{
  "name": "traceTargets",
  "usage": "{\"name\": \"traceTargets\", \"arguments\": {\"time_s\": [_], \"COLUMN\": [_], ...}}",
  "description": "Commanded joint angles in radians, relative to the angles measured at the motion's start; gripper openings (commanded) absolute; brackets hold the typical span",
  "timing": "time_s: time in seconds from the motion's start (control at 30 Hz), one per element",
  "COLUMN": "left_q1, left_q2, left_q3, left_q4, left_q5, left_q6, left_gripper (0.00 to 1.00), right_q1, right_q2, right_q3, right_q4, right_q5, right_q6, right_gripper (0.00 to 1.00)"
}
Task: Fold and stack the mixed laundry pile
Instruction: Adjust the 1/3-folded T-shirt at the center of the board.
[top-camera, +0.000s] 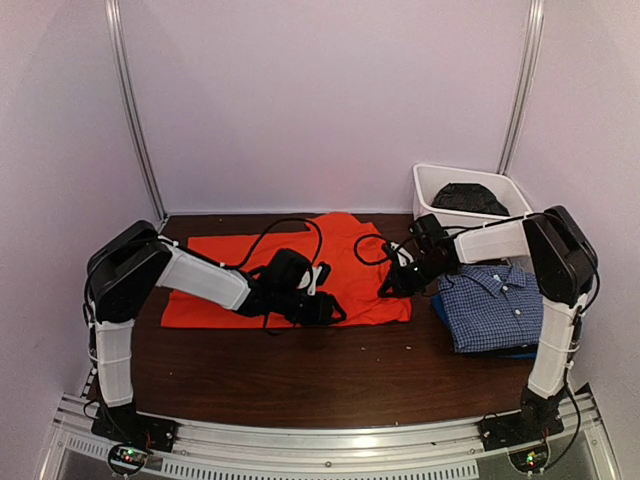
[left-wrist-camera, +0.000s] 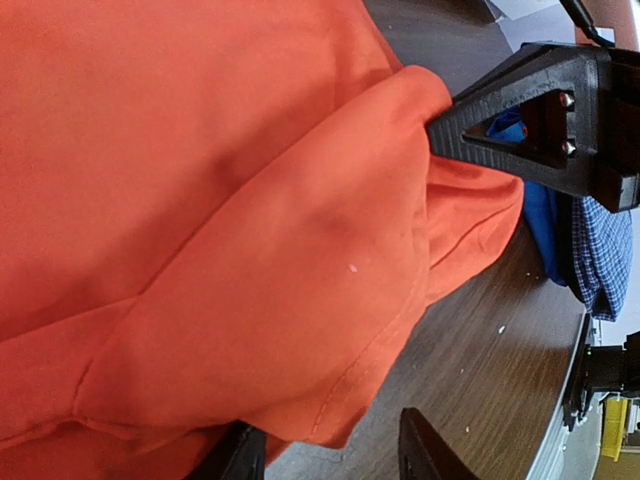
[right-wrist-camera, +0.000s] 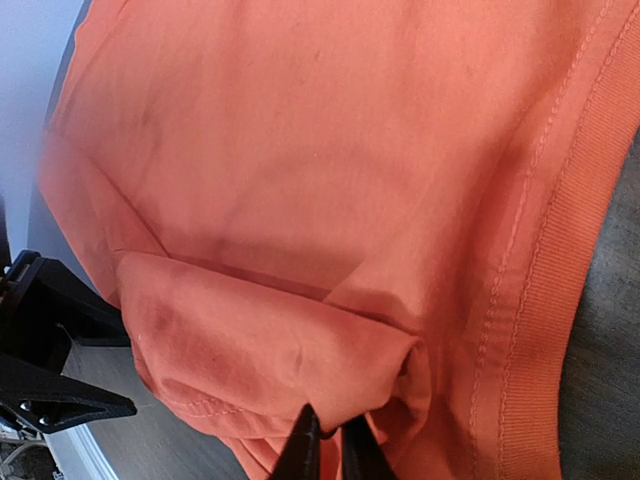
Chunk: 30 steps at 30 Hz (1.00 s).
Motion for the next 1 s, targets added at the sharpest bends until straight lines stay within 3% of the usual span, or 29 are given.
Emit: {"name": "traceTargets", "arguments": {"time_s": [0.0, 0.1, 0.33, 0.6, 0.97], "left_q1": [-0.013, -0.013, -0.017, -0.014, 0.047], "left_q2": [0.02, 0.028, 0.032, -0.001, -0.082], "left_q3": [0.024, 0.019, 0.012, -0.021, -0.067], "left_q4": [0.063, 0.081, 0.09, 0.138, 0.181], "left_q5": [0.018, 0.02, 0.014, 0.004, -0.015], "left_q6": [-0.012, -0.03, -0.047, -0.081, -0.104], "left_gripper": [0.44, 0.38, 0.37, 0.0, 0.0], "right_q1": [-0.006, -0.005, -0.005, -0.005, -0.005], "right_q2": [-0.028, -0.036, -0.069, -0.077, 0.013], "right_q3": [0.03, 0.035, 0.033, 0.073, 0.18], "right_q4": [0.013, 0.009, 0.035, 0.03, 0.02], "right_q5": [-0.017, -0.017, -0.025, -0.034, -0.046], "right_q6": [-0.005, -0.002, 0.015, 0.023, 0.023], "right_gripper": [0.03, 0.0, 0.0, 0.0, 0.0]}}
